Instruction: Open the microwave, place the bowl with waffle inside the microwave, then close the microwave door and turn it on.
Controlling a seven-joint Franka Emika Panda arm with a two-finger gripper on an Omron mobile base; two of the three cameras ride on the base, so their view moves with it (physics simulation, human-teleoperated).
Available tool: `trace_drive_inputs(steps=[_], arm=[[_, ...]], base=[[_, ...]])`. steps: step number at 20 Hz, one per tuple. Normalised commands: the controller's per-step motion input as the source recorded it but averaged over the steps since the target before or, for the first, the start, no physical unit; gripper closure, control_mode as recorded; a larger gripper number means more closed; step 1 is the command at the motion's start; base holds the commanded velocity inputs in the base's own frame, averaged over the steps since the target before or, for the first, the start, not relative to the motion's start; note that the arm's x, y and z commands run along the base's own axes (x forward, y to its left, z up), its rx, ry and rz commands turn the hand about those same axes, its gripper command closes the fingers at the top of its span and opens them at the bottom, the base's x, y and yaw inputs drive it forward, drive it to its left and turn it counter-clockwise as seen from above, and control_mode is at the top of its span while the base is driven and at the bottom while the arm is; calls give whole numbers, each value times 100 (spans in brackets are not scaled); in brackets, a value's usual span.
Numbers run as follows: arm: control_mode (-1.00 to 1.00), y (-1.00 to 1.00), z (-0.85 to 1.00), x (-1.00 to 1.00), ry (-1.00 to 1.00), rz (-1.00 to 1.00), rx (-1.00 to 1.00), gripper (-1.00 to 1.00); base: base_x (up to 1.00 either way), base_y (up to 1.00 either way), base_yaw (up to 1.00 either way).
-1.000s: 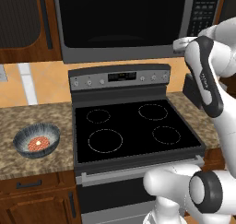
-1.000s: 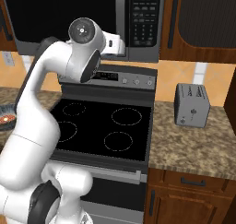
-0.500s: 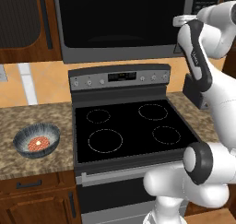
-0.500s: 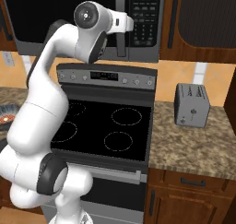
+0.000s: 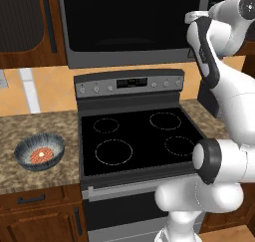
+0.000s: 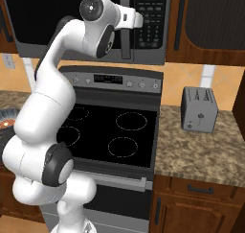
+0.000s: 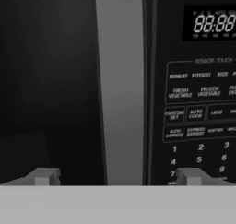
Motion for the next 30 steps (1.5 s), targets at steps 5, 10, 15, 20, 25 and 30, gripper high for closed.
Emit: trace_drive_inputs(steps=[5,10,15,20,25,30], arm=[[-100,0,-18,40,1,0,1,-100],[-100,-17,-18,35,0,0,4,-100],[-100,-16,-19,31,0,0,4,-100],[-100,-8,-21,26,1,0,1,-100],[-100,-1,-16,19,0,0,0,100],[-100,0,0,-1,0,0,0,100]], base=[[0,0,0],[0,0,0],[0,0,0],[0,0,0],[0,0,0],[0,0,0]])
